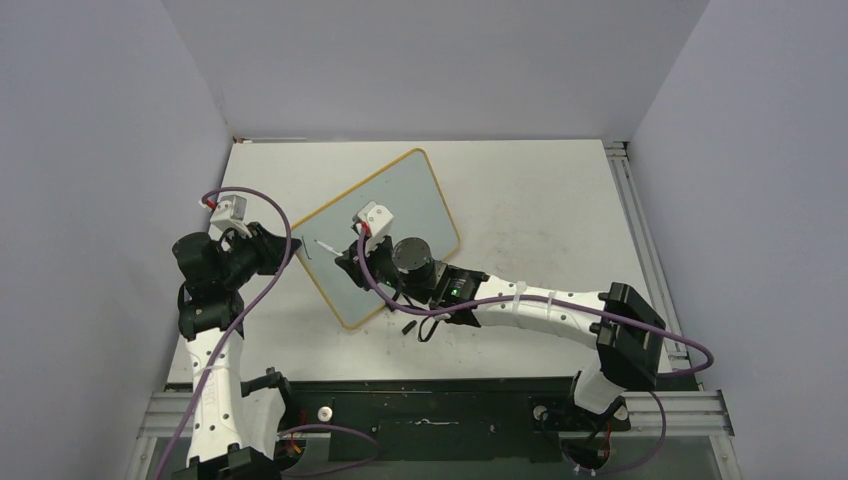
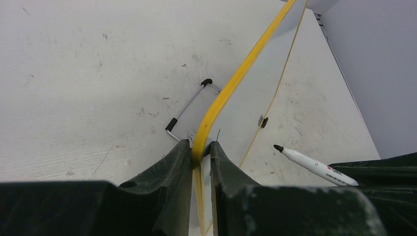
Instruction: Write a sentence on the whiteboard
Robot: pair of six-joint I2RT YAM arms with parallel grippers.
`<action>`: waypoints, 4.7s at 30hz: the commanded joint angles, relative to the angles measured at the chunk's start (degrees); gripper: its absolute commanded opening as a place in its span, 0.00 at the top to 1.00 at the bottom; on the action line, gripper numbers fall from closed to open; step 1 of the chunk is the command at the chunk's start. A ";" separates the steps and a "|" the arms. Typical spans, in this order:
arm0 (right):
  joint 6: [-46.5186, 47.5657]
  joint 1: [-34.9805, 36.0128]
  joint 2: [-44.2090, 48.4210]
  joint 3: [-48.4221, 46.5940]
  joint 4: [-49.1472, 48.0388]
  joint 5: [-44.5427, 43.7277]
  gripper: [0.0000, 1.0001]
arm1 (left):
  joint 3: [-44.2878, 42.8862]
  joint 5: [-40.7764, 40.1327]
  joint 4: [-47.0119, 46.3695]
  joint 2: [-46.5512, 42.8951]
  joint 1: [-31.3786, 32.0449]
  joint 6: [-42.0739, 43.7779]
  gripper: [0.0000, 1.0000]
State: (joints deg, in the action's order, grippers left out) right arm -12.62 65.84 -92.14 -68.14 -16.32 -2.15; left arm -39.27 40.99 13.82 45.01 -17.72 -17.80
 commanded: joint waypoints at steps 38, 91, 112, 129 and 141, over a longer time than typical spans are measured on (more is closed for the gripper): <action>0.05 0.24 -7.53 -6.52 -1.34 -2.65 0.95 | -2.31 -1.01 -0.04 -0.49 0.57 1.37 1.00; -0.46 1.59 -5.40 -1.51 -0.30 -5.57 0.95 | -2.48 -1.79 0.37 -0.57 0.53 1.82 1.00; 0.60 1.35 -0.34 0.21 -3.64 -4.65 0.95 | -2.55 -1.79 0.63 -0.55 0.53 2.11 1.00; 1.11 0.56 -4.28 -1.92 -5.03 -3.81 0.95 | -2.54 -1.49 0.68 -0.47 0.57 2.25 1.00; 1.37 0.23 -6.07 -2.79 -5.36 -3.80 0.95 | -2.57 -1.36 0.65 -0.56 0.55 2.25 1.00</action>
State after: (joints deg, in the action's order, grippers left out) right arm -12.12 66.57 -97.51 -68.18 -18.00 -6.02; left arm -39.29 40.56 13.91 44.84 -17.28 -17.28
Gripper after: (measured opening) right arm 0.151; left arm 0.153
